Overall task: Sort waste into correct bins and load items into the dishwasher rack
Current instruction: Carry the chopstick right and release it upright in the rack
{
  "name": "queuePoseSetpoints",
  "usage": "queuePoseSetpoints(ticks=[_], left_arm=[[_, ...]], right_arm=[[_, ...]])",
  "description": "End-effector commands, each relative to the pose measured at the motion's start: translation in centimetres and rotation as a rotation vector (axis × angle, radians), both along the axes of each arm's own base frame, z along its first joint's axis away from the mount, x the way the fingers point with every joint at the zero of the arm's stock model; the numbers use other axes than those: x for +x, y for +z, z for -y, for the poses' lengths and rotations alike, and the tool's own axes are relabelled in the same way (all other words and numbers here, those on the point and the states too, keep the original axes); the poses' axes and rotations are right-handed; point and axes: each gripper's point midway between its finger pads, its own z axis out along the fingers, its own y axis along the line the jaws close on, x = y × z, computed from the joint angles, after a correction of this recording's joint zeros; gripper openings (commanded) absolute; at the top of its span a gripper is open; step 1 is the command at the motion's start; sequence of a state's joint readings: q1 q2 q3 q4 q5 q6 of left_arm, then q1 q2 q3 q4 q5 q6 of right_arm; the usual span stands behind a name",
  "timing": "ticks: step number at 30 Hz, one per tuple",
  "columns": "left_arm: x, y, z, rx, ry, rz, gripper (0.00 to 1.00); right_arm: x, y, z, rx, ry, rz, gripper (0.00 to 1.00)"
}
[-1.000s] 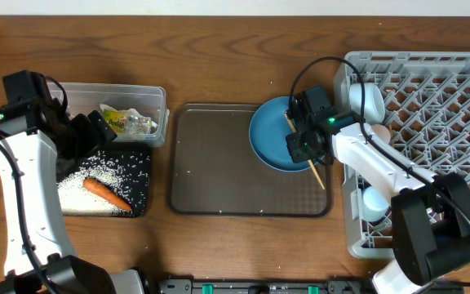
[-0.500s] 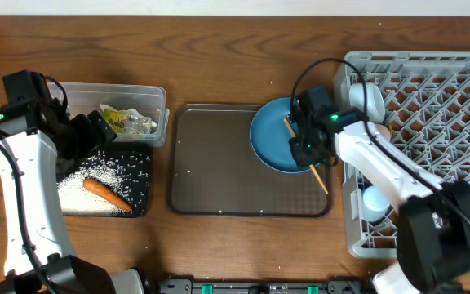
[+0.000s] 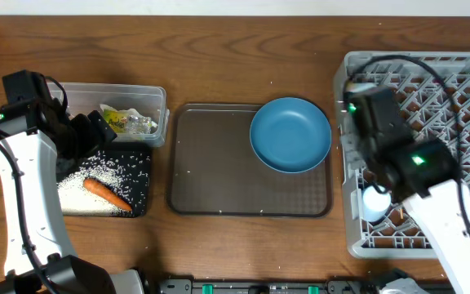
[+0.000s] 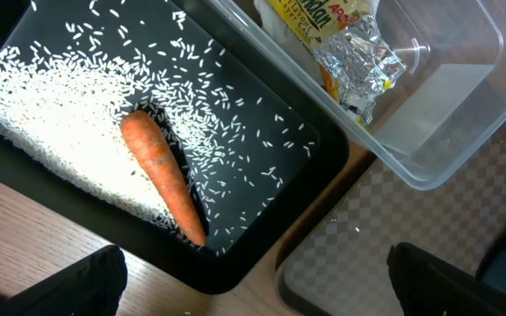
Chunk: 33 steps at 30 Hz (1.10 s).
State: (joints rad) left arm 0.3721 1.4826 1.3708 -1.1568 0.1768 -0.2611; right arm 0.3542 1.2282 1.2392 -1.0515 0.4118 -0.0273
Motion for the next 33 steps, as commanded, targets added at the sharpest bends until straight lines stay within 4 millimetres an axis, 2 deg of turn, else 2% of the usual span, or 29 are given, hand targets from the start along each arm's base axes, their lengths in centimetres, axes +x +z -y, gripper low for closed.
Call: queuePoseSetpoints(ticks=[1,7,10,12,20,33], left_arm=[[-0.1,0.8,-0.2,0.014,0.000,0.020,0.98],[-0.1,0.8,-0.2,0.014,0.000,0.020,0.98],[0.0,0.8,-0.2,0.014,0.000,0.020,0.98],[0.0,0.8,-0.2,0.014,0.000,0.021,0.98],[-0.1,0.8,-0.2,0.014,0.000,0.019,0.98],[-0.1,0.8,-0.2,0.014,0.000,0.020,0.98]], right_arm=[[-0.2,1.7,4.2,-0.142,-0.112,0.045,0.01],[-0.7,1.1,8.1,-0.155,-0.243,0.006,0.01],[-0.9,0.4,10.4,-0.157,-0.320,-0.024,0.01],[-0.8,-0.3,11.2,-0.129,-0.349,-0.049,0.01],[0.1,-3.7,13.1,-0.097,-0.385,-0.163,0.01],[2.2,-9.9,13.3,-0.134,-0.348,-0.343,0.01]])
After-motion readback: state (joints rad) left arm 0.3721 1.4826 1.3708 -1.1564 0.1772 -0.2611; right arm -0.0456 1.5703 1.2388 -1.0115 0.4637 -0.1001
